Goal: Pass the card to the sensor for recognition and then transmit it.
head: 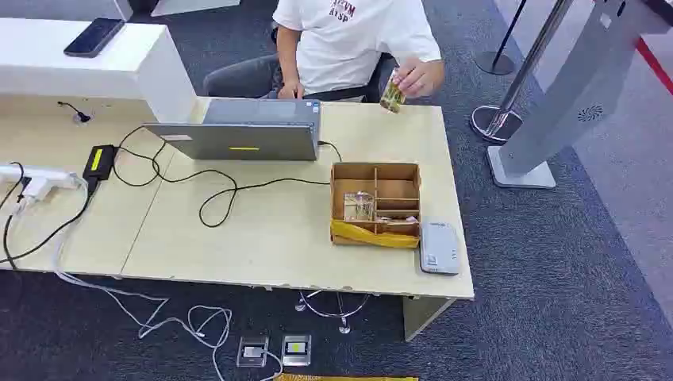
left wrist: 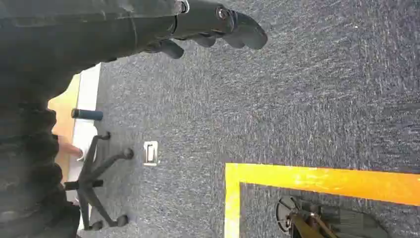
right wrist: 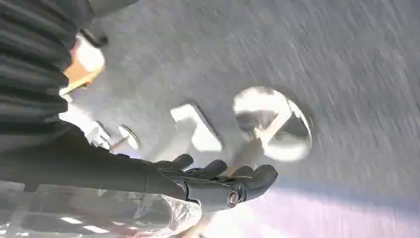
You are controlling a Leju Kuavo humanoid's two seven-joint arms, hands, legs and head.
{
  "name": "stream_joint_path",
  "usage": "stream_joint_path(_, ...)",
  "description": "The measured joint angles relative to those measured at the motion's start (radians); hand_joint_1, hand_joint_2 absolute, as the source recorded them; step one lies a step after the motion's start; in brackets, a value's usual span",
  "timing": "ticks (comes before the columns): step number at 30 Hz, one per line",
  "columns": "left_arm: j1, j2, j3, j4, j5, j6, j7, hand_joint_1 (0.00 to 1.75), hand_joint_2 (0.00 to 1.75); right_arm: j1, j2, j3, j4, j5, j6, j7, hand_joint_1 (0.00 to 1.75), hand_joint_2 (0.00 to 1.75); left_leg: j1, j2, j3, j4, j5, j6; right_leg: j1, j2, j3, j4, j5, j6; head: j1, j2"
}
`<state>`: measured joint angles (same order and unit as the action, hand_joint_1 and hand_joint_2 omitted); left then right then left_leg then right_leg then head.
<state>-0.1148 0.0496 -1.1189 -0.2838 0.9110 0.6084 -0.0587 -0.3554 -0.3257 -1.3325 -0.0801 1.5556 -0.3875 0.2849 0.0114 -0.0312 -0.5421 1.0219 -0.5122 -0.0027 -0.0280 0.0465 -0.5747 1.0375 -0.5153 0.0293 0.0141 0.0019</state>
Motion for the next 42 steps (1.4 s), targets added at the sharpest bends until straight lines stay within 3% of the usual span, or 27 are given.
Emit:
stream_joint_path(6, 0.0, 0.0, 0.0, 0.0, 0.001, -0.005, -0.01, 0.0, 1.75, -0.217, -0.192, 0.124, -0.001, 0.0, -0.083, 0.038, 0.0, 1.75, -0.004, -0.001, -0.001, 0.0, 0.002, 0.004, -0.004, 0.0, -0.001, 0.0, 0.002, 0.003, 0.0, 0.0)
stream_joint_path(8, 0.0, 0.0, 0.0, 0.0, 0.001, -0.005, -0.01, 0.0, 1.75, -0.298, -0.256, 0.184, 0.0, 0.0, -0.063, 0.045, 0.0, 1.75, -0.004, -0.001, -0.001, 0.0, 0.003, 0.005, -0.004, -0.001, -0.001, 0.0, 0.002, 0.003, 0.0, 0.0)
stream_joint_path(10, 0.0, -0.001, 0.0, 0.002, 0.0, -0.005, -0.01, 0.0, 1.75, -0.367, -0.307, 0.242, -0.016, -0.011, 0.01, 0.07, 0.0, 1.75, -0.004, -0.005, -0.002, 0.0, 0.003, 0.005, -0.004, -0.005, -0.001, 0.0, 0.002, 0.003, 0.0, 0.0)
stream_joint_path(11, -0.001, -0.002, 0.0, 0.002, 0.0, -0.005, -0.01, 0.0, 1.75, -0.367, -0.316, 0.267, -0.033, -0.048, 0.067, 0.104, 0.0, 1.75, -0.004, -0.006, -0.001, 0.001, 0.003, 0.005, -0.003, -0.006, -0.001, -0.001, 0.002, 0.003, -0.002, 0.0)
stream_joint_path(12, -0.002, -0.003, 0.0, 0.002, -0.002, -0.005, -0.01, 0.0, 1.75, -0.329, -0.323, 0.302, -0.076, -0.135, 0.205, 0.196, 0.0, 1.75, 0.0, -0.009, 0.002, 0.001, 0.003, 0.005, 0.001, -0.009, 0.003, -0.005, 0.0, 0.005, 0.0, 0.0)
stream_joint_path(14, -0.001, -0.003, 0.0, 0.003, -0.003, -0.005, -0.01, 0.0, 1.75, -0.228, -0.364, 0.383, -0.223, -0.384, 0.562, 0.373, 0.0, 1.75, 0.004, -0.028, -0.002, 0.001, 0.002, 0.007, 0.005, -0.029, 0.014, -0.009, -0.001, 0.006, 0.007, 0.0)
stream_joint_path(15, 0.003, -0.003, 0.0, 0.003, -0.004, -0.005, -0.01, 0.0, 1.75, -0.186, -0.374, 0.413, -0.317, -0.452, 0.702, 0.4, 0.0, 1.75, -0.002, -0.028, -0.006, 0.001, 0.004, 0.009, -0.003, -0.029, 0.008, -0.005, -0.002, 0.005, 0.015, 0.0)
stream_joint_path(16, 0.007, -0.004, 0.0, 0.003, -0.004, -0.005, -0.01, 0.0, 1.75, -0.172, -0.379, 0.437, -0.435, -0.467, 0.795, 0.4, 0.0, 1.75, -0.01, -0.021, -0.013, 0.0, 0.004, 0.009, -0.011, -0.021, -0.003, 0.002, -0.001, 0.005, 0.012, 0.0)
stream_joint_path(17, 0.007, -0.005, 0.0, 0.003, -0.004, -0.005, -0.01, 0.0, 1.75, -0.168, -0.378, 0.462, -0.559, -0.476, 0.833, 0.401, 0.0, 1.75, -0.015, -0.012, -0.016, 0.0, 0.004, 0.009, -0.016, -0.012, -0.01, 0.006, -0.001, 0.005, 0.01, 0.0)
stream_joint_path(20, -0.003, -0.002, 0.0, 0.005, -0.009, -0.004, -0.015, 0.0, 1.75, -0.168, -0.388, 0.556, -0.809, -0.545, 0.71, 0.404, 0.0, 1.75, -0.011, -0.002, -0.013, 0.0, 0.003, 0.009, -0.012, -0.003, -0.01, 0.004, 0.001, 0.006, 0.012, 0.0)
stream_joint_path(26, -0.006, -0.01, 0.0, 0.005, -0.011, -0.001, -0.027, 0.0, 1.75, -0.158, -0.397, 0.768, -1.127, -0.697, 0.625, 0.404, 0.0, 1.75, -0.01, -0.009, -0.014, 0.0, 0.007, 0.009, -0.011, -0.01, -0.008, 0.005, 0.002, 0.007, 0.011, 0.0)
stream_joint_path(34, -0.006, -0.014, 0.0, 0.005, -0.021, 0.008, -0.03, 0.0, 1.75, -0.197, -0.407, 1.112, -1.325, -0.811, 0.486, 0.403, 0.0, 1.75, -0.009, -0.013, -0.014, 0.0, 0.008, 0.009, -0.01, -0.015, -0.008, 0.005, 0.002, 0.007, 0.011, 0.0)
stream_joint_path(42, -0.005, -0.013, 0.0, 0.005, -0.048, 0.01, -0.03, 0.0, 1.75, -0.273, -0.425, 1.45, -1.413, -0.912, 0.386, 0.404, 0.0, 1.75, -0.009, -0.015, -0.014, 0.0, 0.008, 0.009, -0.01, -0.015, -0.009, 0.005, 0.002, 0.007, 0.01, 0.0)
